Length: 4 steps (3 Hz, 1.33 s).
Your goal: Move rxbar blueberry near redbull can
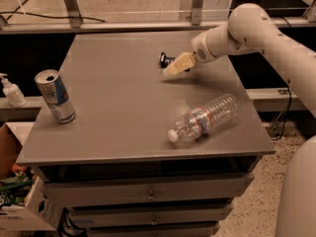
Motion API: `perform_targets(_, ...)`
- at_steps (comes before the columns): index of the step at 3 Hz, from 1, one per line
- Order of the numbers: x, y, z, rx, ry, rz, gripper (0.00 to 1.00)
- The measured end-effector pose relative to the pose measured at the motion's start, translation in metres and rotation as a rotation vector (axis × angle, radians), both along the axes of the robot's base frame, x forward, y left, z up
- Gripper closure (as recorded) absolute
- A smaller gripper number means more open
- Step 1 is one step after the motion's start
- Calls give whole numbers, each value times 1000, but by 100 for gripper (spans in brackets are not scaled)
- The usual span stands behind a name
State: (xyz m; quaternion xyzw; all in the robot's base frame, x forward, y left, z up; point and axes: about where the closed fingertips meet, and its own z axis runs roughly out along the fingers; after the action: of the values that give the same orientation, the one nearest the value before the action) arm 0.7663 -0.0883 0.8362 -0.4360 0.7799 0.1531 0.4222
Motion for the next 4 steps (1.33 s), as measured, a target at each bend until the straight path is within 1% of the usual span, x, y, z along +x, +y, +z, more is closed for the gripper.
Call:
perform_targets(1,3,1,-8,18,29,-22,0)
perform_targets(2,5,1,-13,42,46,-35,17)
perform_targets(4,4,-1,-15,83,65,-49,64)
